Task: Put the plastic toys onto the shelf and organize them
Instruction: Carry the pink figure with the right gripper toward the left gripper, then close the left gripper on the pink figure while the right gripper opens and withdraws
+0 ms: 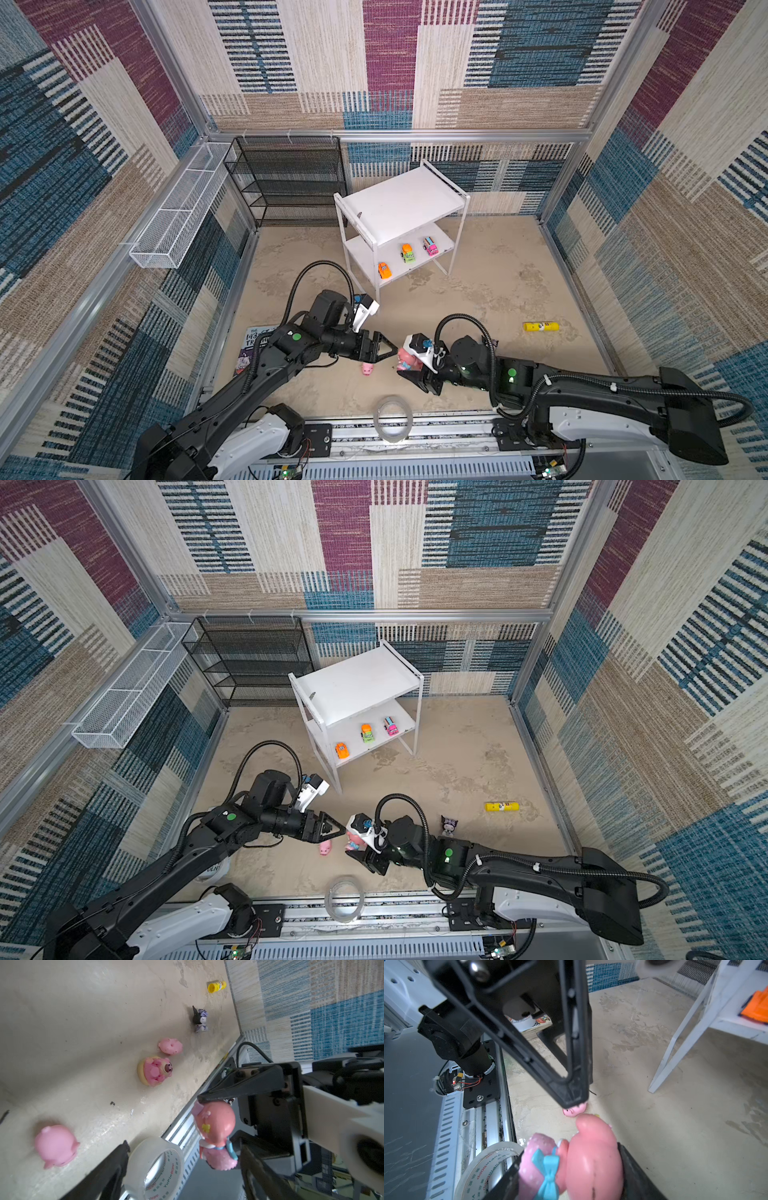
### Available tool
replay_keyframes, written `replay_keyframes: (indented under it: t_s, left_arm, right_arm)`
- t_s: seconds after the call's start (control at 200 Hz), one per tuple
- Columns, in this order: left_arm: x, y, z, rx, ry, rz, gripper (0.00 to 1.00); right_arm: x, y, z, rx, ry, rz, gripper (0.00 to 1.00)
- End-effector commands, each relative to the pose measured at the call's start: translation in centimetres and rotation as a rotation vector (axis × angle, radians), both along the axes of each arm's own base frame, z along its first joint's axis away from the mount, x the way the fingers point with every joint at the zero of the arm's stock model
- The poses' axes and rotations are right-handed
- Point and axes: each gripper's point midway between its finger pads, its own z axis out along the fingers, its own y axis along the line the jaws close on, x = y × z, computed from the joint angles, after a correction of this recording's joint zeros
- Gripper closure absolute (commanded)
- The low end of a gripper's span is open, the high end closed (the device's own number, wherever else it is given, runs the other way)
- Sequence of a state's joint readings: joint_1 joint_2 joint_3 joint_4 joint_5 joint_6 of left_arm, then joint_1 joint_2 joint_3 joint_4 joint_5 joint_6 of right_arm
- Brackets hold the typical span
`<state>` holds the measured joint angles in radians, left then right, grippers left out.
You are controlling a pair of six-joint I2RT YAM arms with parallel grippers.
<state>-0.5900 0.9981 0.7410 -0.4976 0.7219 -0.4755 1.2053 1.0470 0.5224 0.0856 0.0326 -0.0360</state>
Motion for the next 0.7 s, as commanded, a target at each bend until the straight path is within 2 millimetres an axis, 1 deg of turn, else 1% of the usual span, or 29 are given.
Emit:
replay_keyframes:
  t_s: [0.0, 0.085, 0.17, 0.215, 0.265, 0.346, 0.426, 0.481, 0.596, 0.696]
  left_arm:
    - [-1.8, -1.1, 2.0, -0.092, -0.006, -0.109, 0.16]
    - [-2.4, -1.5, 2.4, -0.112, -0.007, -0.141, 0.18]
    - [-2.8, -1.7, 2.1, -0.107, 0.005, -0.154, 0.23]
    - [-2.9, -1.8, 1.8, -0.102, 0.008, -0.159, 0.24]
    - [-2.9, -1.9, 1.7, -0.094, 0.008, -0.161, 0.24]
    - [-2.6, -1.9, 1.4, -0.084, 0.0, -0.153, 0.28]
    - [-2.3, -2.0, 1.2, -0.074, -0.007, -0.145, 0.31]
    - [-2.1, -2.1, 1.2, -0.075, -0.013, -0.139, 0.32]
    - [-1.7, -2.2, 1.0, -0.07, -0.019, -0.124, 0.31]
    - [-1.4, -2.2, 0.9, -0.075, -0.027, -0.108, 0.34]
  right_arm:
    - [1.5, 0.6, 2.0, 0.02, -0.12, -0.074, 0.53]
    - [2.0, 1.0, 2.4, 0.019, -0.15, -0.105, 0.53]
    - [2.6, 1.0, 3.1, 0.038, -0.175, -0.152, 0.54]
    - [2.9, 1.0, 3.5, 0.051, -0.18, -0.171, 0.54]
    - [2.7, 1.3, 3.9, 0.059, -0.185, -0.159, 0.54]
    - [2.2, 1.9, 4.3, 0.072, -0.193, -0.141, 0.54]
    - [1.4, 2.4, 4.5, 0.073, -0.198, -0.111, 0.54]
    - [1.0, 2.6, 4.5, 0.068, -0.202, -0.099, 0.54]
    - [0.1, 2.8, 4.8, 0.076, -0.207, -0.073, 0.54]
    - [-0.1, 2.6, 5.3, 0.088, -0.206, -0.075, 0.54]
